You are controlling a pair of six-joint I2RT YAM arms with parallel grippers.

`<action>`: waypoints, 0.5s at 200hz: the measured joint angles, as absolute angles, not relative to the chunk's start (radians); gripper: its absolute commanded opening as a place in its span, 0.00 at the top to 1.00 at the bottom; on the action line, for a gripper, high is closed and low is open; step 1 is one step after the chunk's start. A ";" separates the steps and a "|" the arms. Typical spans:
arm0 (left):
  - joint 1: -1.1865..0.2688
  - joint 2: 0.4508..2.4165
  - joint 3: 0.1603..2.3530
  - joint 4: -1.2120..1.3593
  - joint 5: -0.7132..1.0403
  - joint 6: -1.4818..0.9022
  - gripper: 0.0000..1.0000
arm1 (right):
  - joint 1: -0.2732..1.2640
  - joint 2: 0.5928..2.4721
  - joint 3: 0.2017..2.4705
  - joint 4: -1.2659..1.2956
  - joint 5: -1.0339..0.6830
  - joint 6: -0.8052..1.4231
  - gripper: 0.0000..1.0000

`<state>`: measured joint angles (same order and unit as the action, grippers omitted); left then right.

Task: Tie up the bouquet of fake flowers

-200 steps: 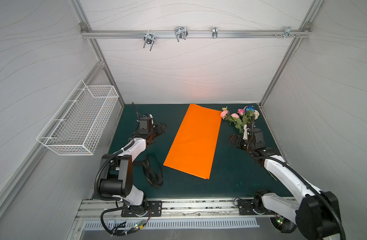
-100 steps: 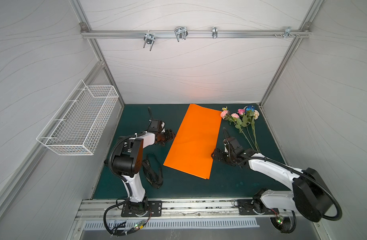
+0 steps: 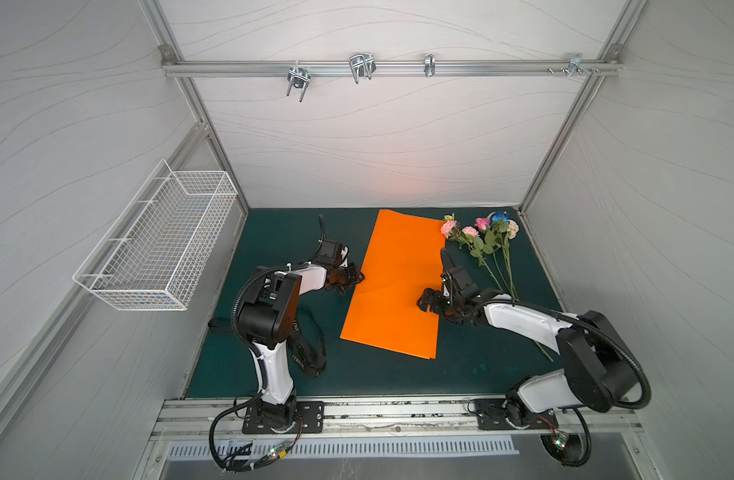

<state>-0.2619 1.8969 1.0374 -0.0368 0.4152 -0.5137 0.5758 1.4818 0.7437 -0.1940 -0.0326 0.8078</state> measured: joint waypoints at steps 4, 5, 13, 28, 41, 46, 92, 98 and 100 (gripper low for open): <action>-0.262 1.897 1.036 -0.035 0.415 -0.514 0.66 | 0.572 1.493 0.752 -0.196 -0.031 0.810 0.01; -0.263 1.897 1.036 -0.035 0.415 -0.515 0.67 | 0.571 1.495 0.754 -0.196 -0.030 0.811 0.01; -0.263 1.896 1.034 -0.033 0.414 -0.517 0.67 | 0.564 1.520 0.776 -0.203 -0.019 0.815 0.01; -0.263 1.895 1.032 -0.030 0.412 -0.521 0.68 | 0.558 1.547 0.801 -0.215 0.003 0.822 0.01; -0.263 1.895 1.031 -0.028 0.410 -0.524 0.69 | 0.558 1.563 0.814 -0.222 0.015 0.823 0.01; -0.263 1.895 1.030 -0.028 0.409 -0.525 0.70 | 0.558 1.570 0.818 -0.223 0.016 0.823 0.01; -0.265 1.895 1.025 -0.033 0.405 -0.538 0.82 | 0.558 1.652 0.884 -0.200 0.010 0.841 0.01; -0.266 1.895 1.024 -0.035 0.404 -0.541 0.83 | 0.558 1.659 0.889 -0.192 0.007 0.847 0.01; -0.266 1.895 1.024 -0.035 0.404 -0.540 0.83 | 0.557 1.661 0.890 -0.190 0.005 0.849 0.01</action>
<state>-0.2661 1.8950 1.0245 -0.0353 0.4042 -0.5400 0.5571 1.6608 0.8902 -0.1898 0.0051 0.8486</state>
